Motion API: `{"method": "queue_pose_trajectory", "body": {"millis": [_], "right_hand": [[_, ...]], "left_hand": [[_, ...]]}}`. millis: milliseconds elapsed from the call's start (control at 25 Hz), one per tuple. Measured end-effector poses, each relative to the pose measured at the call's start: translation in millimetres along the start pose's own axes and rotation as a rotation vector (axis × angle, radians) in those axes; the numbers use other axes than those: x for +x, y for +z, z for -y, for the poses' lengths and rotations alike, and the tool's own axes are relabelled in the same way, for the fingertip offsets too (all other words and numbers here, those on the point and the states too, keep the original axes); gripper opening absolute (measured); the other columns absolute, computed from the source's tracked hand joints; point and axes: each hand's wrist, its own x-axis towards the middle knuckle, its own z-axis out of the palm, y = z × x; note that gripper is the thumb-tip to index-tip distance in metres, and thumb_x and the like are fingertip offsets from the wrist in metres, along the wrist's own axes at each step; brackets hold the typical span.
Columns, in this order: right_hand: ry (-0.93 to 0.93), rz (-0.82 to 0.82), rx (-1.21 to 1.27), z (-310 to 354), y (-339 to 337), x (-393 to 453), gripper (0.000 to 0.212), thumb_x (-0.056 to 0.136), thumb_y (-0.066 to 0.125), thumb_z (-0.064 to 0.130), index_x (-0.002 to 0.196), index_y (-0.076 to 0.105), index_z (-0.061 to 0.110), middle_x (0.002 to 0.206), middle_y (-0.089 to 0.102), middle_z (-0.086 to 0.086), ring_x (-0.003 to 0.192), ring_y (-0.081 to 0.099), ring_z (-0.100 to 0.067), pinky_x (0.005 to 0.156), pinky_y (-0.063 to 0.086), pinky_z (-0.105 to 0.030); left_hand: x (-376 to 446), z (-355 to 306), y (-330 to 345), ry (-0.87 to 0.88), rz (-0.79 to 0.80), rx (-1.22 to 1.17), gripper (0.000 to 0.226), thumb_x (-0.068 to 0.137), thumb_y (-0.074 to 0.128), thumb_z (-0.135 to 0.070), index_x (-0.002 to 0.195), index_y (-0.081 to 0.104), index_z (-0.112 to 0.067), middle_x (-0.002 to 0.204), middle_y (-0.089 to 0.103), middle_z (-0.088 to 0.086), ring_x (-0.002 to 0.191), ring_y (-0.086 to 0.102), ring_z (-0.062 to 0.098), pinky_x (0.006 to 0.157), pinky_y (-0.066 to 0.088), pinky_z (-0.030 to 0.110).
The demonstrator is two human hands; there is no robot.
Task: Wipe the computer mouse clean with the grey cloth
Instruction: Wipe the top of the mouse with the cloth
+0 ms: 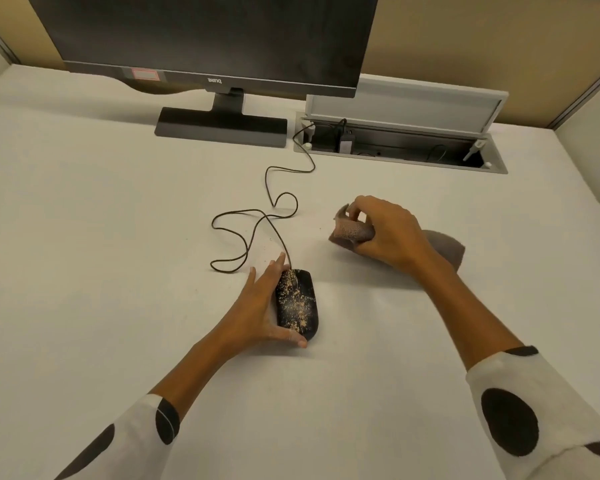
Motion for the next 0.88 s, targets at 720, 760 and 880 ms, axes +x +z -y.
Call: {"method": "queue_pose_trajectory", "body": {"millis": [720, 760, 880], "right_hand": [[-0.146, -0.011, -0.225, 59, 70, -46, 0.029, 0.081, 0.068, 0.01, 0.108, 0.067, 0.02, 0.127, 0.056, -0.014, 0.107, 0.049, -0.036, 0.061, 0.056, -0.04], [-0.148, -0.002, -0.23, 61, 69, -42, 0.027, 0.082, 0.067, 0.011, 0.107, 0.067, 0.019, 0.126, 0.056, -0.014, 0.108, 0.048, -0.036, 0.061, 0.056, -0.04], [-0.199, 0.018, -0.207, 59, 64, -48, 0.031, 0.082, 0.066, 0.01, 0.111, 0.065, 0.02, 0.128, 0.055, -0.012, 0.109, 0.047, -0.033, 0.062, 0.055, -0.038]], "left_hand": [[-29, 5, 26, -0.041, -0.202, -0.015, 0.116, 0.055, 0.083, -0.045, 0.144, 0.012, -0.023, 0.152, 0.013, -0.01, 0.139, 0.005, 0.003, 0.114, 0.0, 0.023], [-29, 6, 26, -0.051, -0.208, -0.015, 0.116, 0.055, 0.083, -0.046, 0.145, 0.013, -0.024, 0.154, 0.013, -0.008, 0.139, 0.004, 0.002, 0.114, 0.001, 0.023], [-29, 7, 27, -0.065, -0.21, -0.018, 0.116, 0.054, 0.083, -0.048, 0.144, 0.012, -0.025, 0.155, 0.012, -0.005, 0.134, 0.001, -0.002, 0.112, 0.001, 0.023]]}}
